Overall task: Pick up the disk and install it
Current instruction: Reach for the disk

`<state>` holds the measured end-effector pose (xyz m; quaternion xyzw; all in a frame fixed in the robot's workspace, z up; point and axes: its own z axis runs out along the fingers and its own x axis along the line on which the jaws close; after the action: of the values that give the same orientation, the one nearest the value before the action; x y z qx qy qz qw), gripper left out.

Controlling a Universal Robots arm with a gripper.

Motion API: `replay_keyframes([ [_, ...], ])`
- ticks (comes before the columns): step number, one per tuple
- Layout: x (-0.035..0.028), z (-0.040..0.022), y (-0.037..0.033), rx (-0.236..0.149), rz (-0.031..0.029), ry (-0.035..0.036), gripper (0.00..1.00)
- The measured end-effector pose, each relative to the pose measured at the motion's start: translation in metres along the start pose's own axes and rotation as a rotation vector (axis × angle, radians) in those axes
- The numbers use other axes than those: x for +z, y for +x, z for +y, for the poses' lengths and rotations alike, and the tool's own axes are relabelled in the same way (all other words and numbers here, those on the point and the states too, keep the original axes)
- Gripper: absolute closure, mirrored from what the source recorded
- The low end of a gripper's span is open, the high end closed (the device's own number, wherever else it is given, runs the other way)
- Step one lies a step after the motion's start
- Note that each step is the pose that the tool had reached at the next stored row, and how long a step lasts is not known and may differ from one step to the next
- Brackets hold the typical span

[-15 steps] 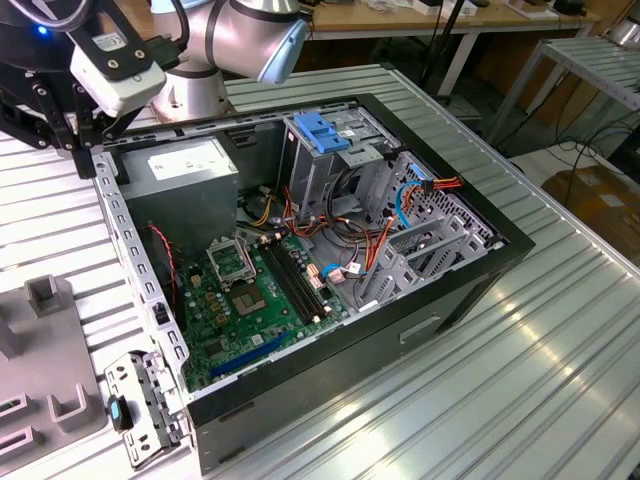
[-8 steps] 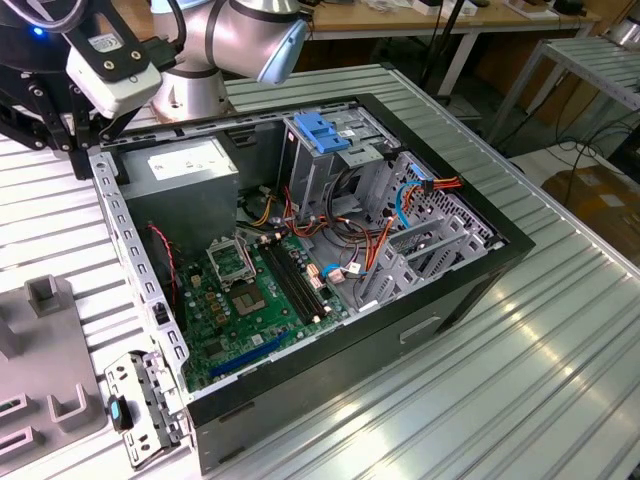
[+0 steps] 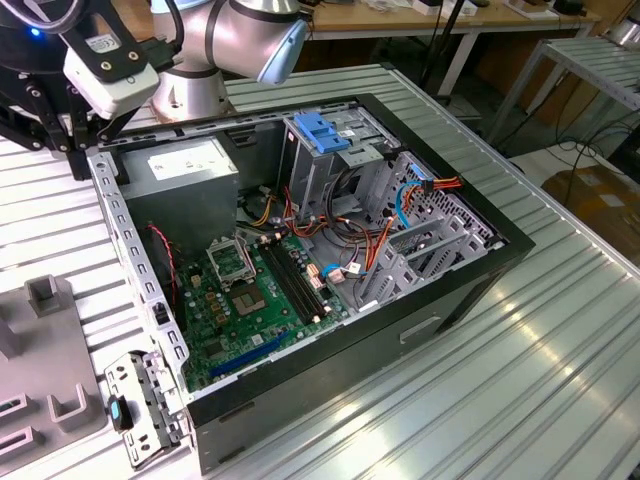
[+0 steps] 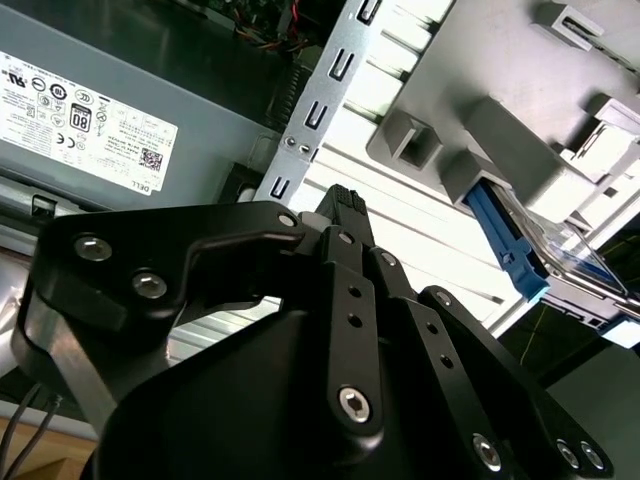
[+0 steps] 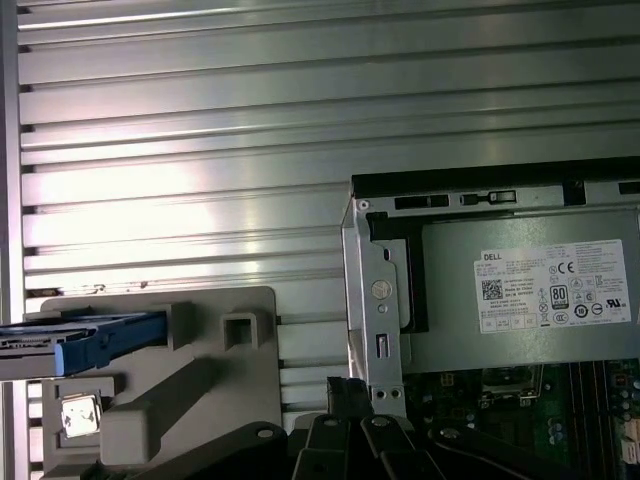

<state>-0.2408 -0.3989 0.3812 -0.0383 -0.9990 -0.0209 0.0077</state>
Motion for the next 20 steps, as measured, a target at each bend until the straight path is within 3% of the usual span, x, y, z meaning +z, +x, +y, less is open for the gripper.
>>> replay_keyframes([
  [20,0.0013,-0.0006,0.0075,0.0,0.0019,0.0001,0.89],
])
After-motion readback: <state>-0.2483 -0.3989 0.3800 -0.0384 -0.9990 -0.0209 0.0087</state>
